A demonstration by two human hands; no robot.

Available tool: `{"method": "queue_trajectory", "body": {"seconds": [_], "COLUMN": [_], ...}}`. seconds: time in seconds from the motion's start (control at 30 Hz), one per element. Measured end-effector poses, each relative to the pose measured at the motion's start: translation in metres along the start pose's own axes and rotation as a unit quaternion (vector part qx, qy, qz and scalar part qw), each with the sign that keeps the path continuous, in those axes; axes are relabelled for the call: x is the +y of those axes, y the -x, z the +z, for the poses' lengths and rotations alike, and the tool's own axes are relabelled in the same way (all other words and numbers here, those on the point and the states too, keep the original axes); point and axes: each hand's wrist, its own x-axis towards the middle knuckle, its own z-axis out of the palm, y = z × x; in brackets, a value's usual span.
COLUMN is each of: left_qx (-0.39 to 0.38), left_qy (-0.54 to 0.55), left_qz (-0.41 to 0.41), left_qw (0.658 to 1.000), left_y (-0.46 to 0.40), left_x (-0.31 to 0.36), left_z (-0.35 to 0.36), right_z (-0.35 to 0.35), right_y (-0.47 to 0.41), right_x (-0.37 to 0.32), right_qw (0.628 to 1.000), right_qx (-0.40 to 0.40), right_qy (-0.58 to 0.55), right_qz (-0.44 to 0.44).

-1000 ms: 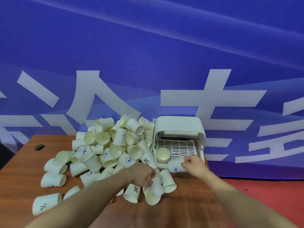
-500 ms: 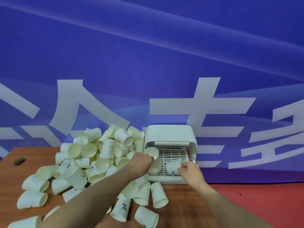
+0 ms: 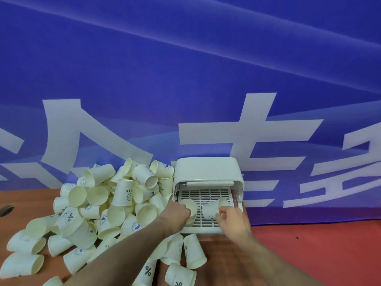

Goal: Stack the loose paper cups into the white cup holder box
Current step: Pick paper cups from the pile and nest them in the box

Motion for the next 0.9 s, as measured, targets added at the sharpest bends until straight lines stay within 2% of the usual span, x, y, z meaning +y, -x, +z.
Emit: {"method": "queue_trajectory", "body": {"seconds": [0.23,0.5,0.6,0.7,0.9], "left_qx": [0.008,0.017,0.031,0.043,0.05], "left_qy": [0.037,0.075,0.092,0.106,0.107], "left_qz": [-0.04,-0.108,-0.117,-0.117,-0.113], "left_qw": [0.998,0.991,0.988,0.987,0.987], "left_y": [0.016,0.052,0.061,0.065,0.064], "left_x": [-0.013,-0.041,-0.054,-0.063,-0.076], "left_z": [0.012,0.028,0.034,0.038,0.046], "right_z": [-0.007,0.003,0.011,0.017,0.032], "right_y": [0.01,0.003,-0.003,-0.01,-0.015], "right_x": [-0.022,-0.055,-0.067,-0.076,-0.08], "right_qw": [0.989,0.945,0.923,0.913,0.894], "right_qx": [0.024,0.03,-0.005,0.003,-0.07], "right_qy": [0.093,0.196,0.279,0.32,0.371], "right_qz": [-0.109,-0.26,-0.265,-0.253,-0.242]}}
